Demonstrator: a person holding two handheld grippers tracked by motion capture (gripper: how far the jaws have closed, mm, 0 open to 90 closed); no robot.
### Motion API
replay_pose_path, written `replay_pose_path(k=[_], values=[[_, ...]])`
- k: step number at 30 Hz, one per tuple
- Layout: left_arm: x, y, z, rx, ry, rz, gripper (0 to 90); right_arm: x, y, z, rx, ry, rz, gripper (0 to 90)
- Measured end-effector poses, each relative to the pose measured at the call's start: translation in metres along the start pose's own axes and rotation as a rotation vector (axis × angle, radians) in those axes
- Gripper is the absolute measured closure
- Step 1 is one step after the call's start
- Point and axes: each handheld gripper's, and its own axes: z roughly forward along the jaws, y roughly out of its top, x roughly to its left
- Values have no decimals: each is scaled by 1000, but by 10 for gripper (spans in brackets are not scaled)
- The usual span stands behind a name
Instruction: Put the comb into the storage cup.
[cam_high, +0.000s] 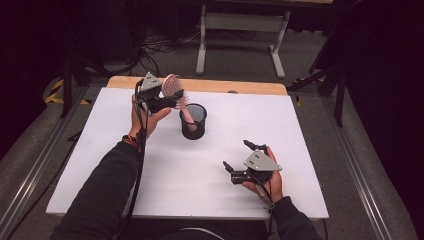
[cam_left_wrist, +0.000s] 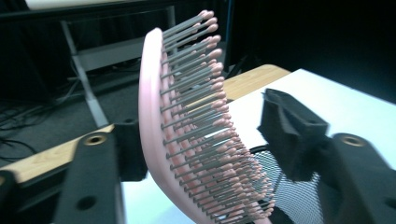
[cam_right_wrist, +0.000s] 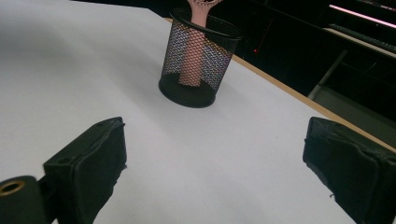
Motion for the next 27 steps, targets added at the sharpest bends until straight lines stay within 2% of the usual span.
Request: replay_pose_path(k=[10, 15, 27], values=[[-7, 7, -5, -32, 15, 58, 249, 0, 0, -1, -1, -1, 2, 68], [-8, 9, -7, -40, 11, 73, 186, 0, 1, -1, -2, -3, 2, 69], [-9, 14, -16, -82, -10, 102, 112, 0, 1, -1, -2, -3, 1, 69]])
